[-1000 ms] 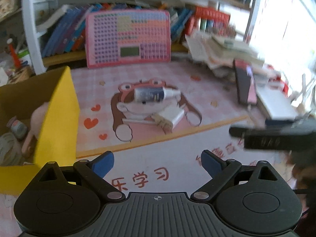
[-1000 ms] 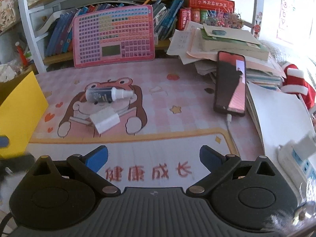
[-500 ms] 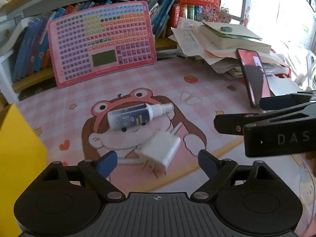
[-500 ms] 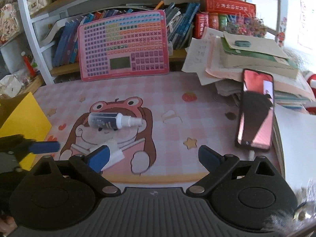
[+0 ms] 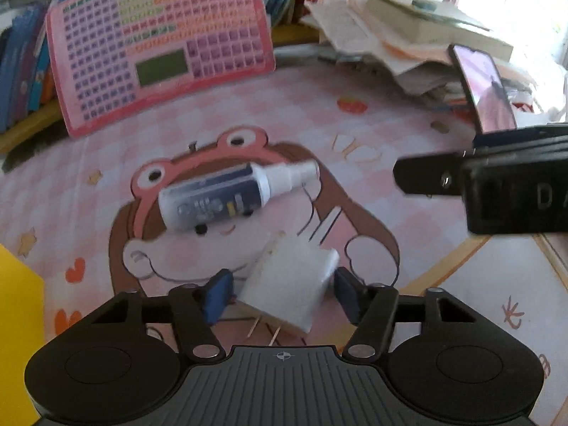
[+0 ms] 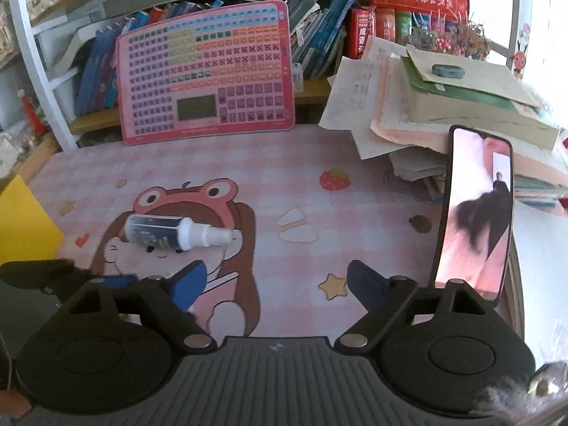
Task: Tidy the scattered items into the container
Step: 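Grasp the white charger with the left tool while the right tool approaches the spray bottle, then grasp the white spray bottle with the right tool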
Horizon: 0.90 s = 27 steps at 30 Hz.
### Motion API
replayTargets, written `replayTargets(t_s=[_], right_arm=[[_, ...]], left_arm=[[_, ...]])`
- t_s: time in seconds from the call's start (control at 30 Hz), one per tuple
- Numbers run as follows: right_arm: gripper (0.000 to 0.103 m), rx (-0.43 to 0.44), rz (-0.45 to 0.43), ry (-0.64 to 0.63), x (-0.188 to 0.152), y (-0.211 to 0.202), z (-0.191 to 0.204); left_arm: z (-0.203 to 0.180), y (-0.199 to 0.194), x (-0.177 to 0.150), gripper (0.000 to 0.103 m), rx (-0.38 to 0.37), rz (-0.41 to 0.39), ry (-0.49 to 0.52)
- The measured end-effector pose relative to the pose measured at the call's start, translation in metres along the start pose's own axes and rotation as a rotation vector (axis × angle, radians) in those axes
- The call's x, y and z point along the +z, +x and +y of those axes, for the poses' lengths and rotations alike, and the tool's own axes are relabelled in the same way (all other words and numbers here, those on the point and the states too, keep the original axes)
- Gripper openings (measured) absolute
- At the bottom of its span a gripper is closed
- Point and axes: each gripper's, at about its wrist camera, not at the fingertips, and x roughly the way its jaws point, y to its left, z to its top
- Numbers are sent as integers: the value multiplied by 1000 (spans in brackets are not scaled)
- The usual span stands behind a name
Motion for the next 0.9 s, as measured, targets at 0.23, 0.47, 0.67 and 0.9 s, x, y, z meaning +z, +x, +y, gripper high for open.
replayTargets(t_s=[0.23,0.47,0.67,0.9], right_arm=[[80,50,36,-4,5,16,6],[80,96,50,-42,9,32,20],[86,152,39,-90,9,41,37],[86,244,-29,-362,19,60,78]], left_arm=[[3,-1,-2,48,12,-9,-12],[17,-9,-7,42,47,11,-98],[35,-37,-27,42,49,9,-192],[50,-72,-46,42,37,-24,-242]])
